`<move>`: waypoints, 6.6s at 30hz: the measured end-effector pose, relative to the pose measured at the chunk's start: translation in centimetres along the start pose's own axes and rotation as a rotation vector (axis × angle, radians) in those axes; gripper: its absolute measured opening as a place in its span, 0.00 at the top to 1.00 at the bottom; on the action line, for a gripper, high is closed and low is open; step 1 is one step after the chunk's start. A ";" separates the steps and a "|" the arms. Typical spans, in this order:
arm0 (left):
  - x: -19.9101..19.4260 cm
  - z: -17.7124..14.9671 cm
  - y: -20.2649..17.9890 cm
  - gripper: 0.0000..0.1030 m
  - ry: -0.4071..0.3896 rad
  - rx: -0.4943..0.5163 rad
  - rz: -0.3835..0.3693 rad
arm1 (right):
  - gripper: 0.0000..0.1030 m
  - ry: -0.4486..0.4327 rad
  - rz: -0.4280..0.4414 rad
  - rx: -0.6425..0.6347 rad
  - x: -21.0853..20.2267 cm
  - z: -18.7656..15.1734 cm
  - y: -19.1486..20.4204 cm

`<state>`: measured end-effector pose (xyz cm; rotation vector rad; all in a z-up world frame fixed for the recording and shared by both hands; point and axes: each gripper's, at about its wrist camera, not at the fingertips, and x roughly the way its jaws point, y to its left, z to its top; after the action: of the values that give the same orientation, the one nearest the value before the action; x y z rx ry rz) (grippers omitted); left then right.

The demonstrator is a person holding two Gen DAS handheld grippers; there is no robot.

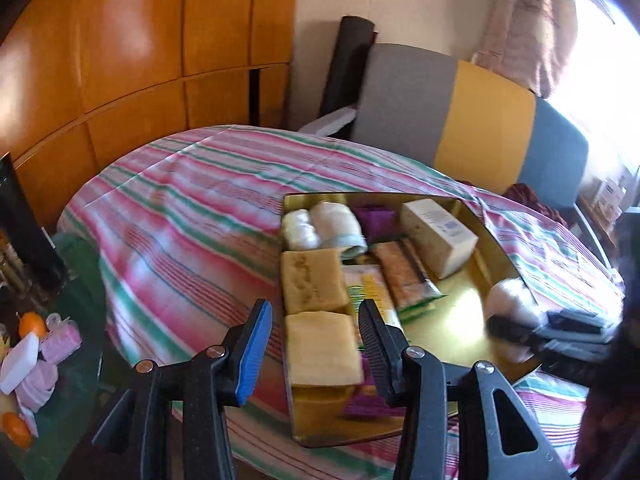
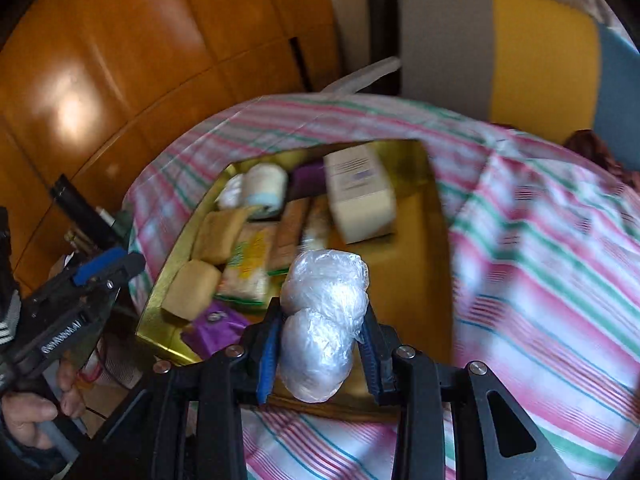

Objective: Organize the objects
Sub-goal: 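Lower the wrapped ball into the gold tray and open the right gripper, then move the right gripper to the green medicine box and grasp it, then grasp the yellow sponge with the left gripper while the right gripper holds the green box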

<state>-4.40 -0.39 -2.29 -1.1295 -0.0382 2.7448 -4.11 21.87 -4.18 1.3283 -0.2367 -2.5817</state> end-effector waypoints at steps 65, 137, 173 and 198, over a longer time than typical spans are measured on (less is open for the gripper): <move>-1.1 -2.8 -18.5 0.55 0.027 0.402 -0.376 | 0.07 -0.052 -0.490 0.819 -23.2 -17.5 -24.6; 7.6 -9.1 -58.2 0.22 0.254 0.934 -0.744 | 0.15 -0.425 -0.444 1.440 -25.9 -26.3 -34.0; 0.4 -5.1 -28.7 0.31 0.107 0.454 -0.602 | 0.71 0.006 -0.741 1.095 -21.2 -22.1 -33.1; 0.4 -1.5 -18.0 0.31 0.025 0.256 -0.365 | 0.70 0.046 -0.790 1.016 -19.8 -20.9 -32.5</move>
<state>-0.90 17.33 -2.02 -0.9771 0.0984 2.3356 19.97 57.73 -8.75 2.1112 -1.4179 -3.1716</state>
